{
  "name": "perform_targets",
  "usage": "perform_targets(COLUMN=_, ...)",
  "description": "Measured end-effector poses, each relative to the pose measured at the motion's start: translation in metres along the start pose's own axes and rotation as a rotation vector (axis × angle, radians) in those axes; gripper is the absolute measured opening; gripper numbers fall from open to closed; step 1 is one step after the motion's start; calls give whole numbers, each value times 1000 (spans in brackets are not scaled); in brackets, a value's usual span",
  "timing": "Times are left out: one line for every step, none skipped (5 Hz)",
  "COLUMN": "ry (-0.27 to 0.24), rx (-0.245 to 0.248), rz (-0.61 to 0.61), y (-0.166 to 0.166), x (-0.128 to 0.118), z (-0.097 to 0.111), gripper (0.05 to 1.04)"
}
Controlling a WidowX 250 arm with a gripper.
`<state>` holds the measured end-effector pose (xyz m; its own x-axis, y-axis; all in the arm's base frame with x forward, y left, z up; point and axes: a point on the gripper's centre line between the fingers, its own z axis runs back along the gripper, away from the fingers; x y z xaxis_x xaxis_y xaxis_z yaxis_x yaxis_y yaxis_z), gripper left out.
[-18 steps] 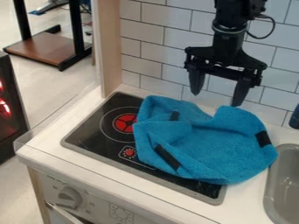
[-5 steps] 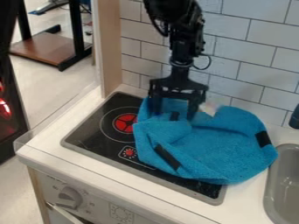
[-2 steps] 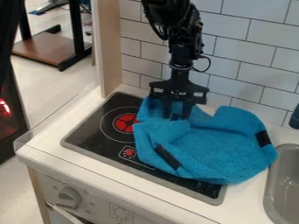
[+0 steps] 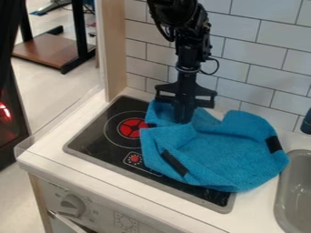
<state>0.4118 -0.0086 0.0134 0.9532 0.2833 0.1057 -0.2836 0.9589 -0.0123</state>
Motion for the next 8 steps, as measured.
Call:
perform_targets(ry=1, rx=7, rz=-8, y=1, x=0, z=0, gripper=48)
perform_targets(ry=5, rx=33, rz=-5, y=6, x=-6, z=13, gripper=48)
perform_targets(ry=-39, rx=27, rz=3, y=12, x=-7, z=47, gripper=48)
perform_targets(ry=-54, rx=51, rz=78, y=49, x=-8, z=63, gripper=48)
perform_targets(ry=-30, rx=70, rz=153, y=81, x=-14, z=65, gripper=48)
perform_targets(ry=-11, rx=120, rz=258, y=100, x=-32, z=67, gripper=48)
perform_targets(ry=-65, rx=133, rz=312, y=111, x=-52, z=77, gripper=48)
perform_targets(ry=-57, rx=162, rz=308, y=117, x=-67, z=67, gripper=69)
